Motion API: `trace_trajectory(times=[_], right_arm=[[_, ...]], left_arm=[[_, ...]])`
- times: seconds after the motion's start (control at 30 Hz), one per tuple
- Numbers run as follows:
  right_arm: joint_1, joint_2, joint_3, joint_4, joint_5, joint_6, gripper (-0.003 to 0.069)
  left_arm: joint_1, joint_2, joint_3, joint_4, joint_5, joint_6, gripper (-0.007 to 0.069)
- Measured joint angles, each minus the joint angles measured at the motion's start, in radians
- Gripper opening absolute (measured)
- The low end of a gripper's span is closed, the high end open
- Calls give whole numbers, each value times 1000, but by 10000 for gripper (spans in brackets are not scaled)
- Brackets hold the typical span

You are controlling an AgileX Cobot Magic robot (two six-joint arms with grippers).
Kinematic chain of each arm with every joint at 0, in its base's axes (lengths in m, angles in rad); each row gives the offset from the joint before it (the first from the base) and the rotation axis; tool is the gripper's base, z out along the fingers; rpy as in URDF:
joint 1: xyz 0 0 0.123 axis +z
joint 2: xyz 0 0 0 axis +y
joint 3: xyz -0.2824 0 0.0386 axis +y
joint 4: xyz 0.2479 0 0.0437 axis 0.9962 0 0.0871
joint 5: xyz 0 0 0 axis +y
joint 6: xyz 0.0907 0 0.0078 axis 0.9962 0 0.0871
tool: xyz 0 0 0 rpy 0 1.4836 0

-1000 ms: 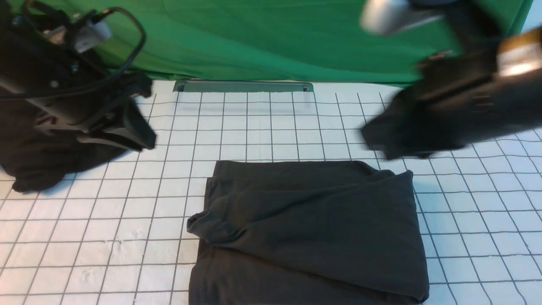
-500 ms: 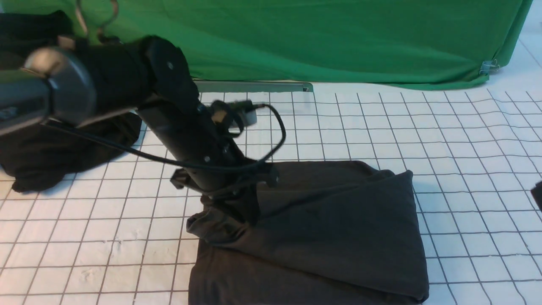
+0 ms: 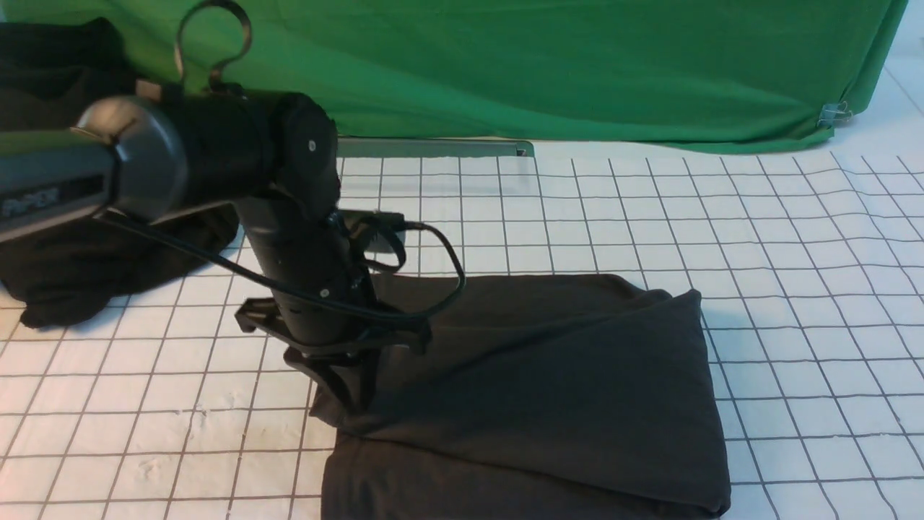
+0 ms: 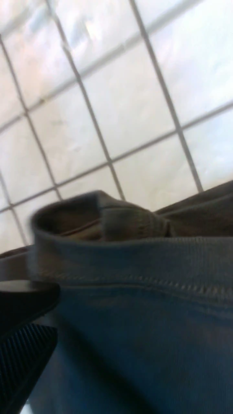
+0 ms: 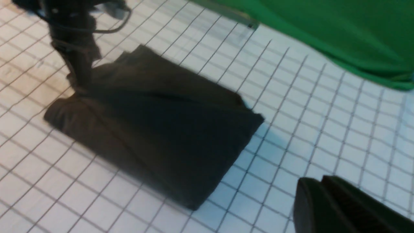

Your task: Fold a long-sleeved shirt over a white checkered tablecloth.

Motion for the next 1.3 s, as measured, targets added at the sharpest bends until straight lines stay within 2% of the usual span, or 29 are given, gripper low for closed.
trace_trajectory(times=[0.2, 0.37, 0.5, 0.63, 0.67, 0.77, 0.83, 1.3], right_arm=[[0, -199, 9, -73, -6, 0, 32], [0, -350, 148, -80, -93, -2, 34], [0, -409, 349, -24, -280, -7, 35], [0, -404, 577, 120, -596, -78, 35], [0, -403, 587, 130, -628, -85, 35], [0, -380, 719, 164, -860, -118, 36], [0, -373, 751, 168, -914, -125, 39], [0, -367, 769, 173, -947, -129, 69]], left_arm=[[0, -134, 0, 38, 43, -4, 124], [0, -186, 0, 32, 44, -4, 124], [0, -191, 0, 16, 39, -5, 127], [0, -191, 0, -23, 39, -7, 127], [0, -191, 0, -25, 39, -7, 127], [0, -191, 0, -36, 38, -7, 127], [0, -191, 0, -39, 37, -7, 127], [0, -191, 0, -54, 21, -7, 127]])
